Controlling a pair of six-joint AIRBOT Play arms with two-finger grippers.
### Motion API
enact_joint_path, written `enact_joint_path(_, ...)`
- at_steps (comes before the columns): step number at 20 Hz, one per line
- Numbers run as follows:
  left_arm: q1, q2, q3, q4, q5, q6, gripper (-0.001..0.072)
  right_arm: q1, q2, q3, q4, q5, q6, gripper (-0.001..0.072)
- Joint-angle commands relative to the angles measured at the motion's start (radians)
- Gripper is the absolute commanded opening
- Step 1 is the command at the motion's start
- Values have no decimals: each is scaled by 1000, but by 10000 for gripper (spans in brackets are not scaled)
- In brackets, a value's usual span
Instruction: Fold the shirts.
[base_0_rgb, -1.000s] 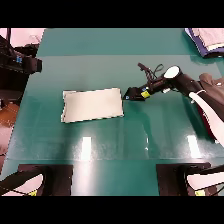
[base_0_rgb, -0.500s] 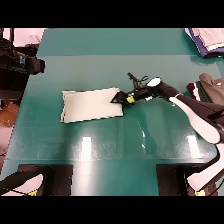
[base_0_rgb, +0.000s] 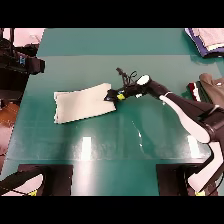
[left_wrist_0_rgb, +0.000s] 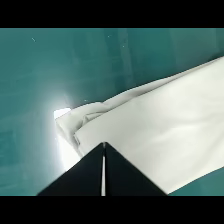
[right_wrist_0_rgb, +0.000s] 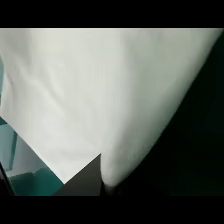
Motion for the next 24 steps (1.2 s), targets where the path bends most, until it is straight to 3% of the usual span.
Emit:
enact_joint_path(1, 0, 0, 0, -16, -1, 0, 26, -84, 113, -46, -53, -6, -12, 14)
enact_joint_path(6, -6, -1, 0, -171, 6, -1, 26, -394, 373, -198, -152, 6, -11, 13)
enact_joint_path(11, -84, -2, 0, -187, 35, -8, 26, -747, 505, -211, -232, 6, -11, 12)
enact_joint_path(17, -170, -2, 0, -186, 37, -35, 26, -1038, 420, -74, -232, -5, -15, 12)
enact_joint_path(24, -201, -2, 0, -187, 37, -57, 26, -1088, 270, 253, -231, 40, -36, 12)
